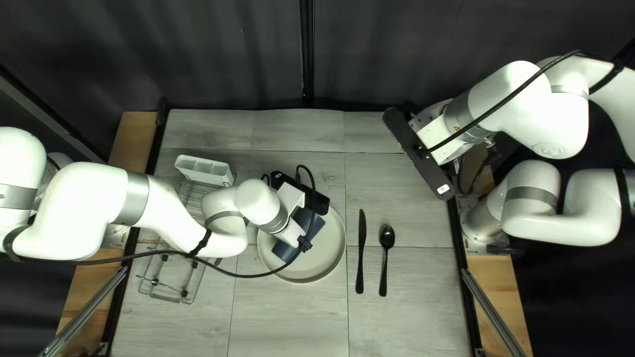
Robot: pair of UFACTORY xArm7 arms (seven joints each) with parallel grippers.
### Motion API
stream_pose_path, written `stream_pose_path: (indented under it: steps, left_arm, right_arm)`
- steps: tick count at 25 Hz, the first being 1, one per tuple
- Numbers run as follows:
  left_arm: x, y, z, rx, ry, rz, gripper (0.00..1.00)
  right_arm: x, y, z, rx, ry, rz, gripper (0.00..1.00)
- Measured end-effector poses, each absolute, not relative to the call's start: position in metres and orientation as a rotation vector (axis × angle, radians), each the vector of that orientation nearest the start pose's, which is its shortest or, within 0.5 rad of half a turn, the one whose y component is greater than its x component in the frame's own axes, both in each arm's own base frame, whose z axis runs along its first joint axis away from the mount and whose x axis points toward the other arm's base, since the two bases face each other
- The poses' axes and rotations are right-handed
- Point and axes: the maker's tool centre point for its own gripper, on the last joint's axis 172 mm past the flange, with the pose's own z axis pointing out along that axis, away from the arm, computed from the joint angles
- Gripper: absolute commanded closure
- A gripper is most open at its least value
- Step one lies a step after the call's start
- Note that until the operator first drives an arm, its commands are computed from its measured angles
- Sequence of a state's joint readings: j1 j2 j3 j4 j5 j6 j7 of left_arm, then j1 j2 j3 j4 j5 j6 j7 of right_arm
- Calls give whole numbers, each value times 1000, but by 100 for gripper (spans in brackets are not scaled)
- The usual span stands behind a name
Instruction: Pick up and place plate onto table. Place down one fork to the left of the plate. Place spoon and knife to the right of the plate. Place cup above the knife and spoon
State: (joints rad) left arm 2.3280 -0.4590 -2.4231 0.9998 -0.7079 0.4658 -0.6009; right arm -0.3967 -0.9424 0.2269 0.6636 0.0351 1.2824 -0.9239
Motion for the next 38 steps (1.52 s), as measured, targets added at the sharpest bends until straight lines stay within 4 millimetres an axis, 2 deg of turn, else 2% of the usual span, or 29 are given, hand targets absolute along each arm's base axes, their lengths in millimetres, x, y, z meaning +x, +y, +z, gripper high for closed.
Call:
stream_pose_path:
  steps: [9,17,26,38]
  left_arm:
    - [543,-52,59,-2882,-1631,-328,0]
    - [522,-63,86,-2856,-1662,-374,0]
    - [482,-70,113,-2793,-1751,-471,0]
    - [415,-99,140,-2731,-1884,-550,0]
  right_arm:
    - [287,-55,334,-3223,-1151,-304,0]
    - [287,-55,334,-3223,-1151,-304,0]
    - [287,-55,334,-3223,-1151,-304,0]
    - [287,-55,334,-3223,-1151,-304,0]
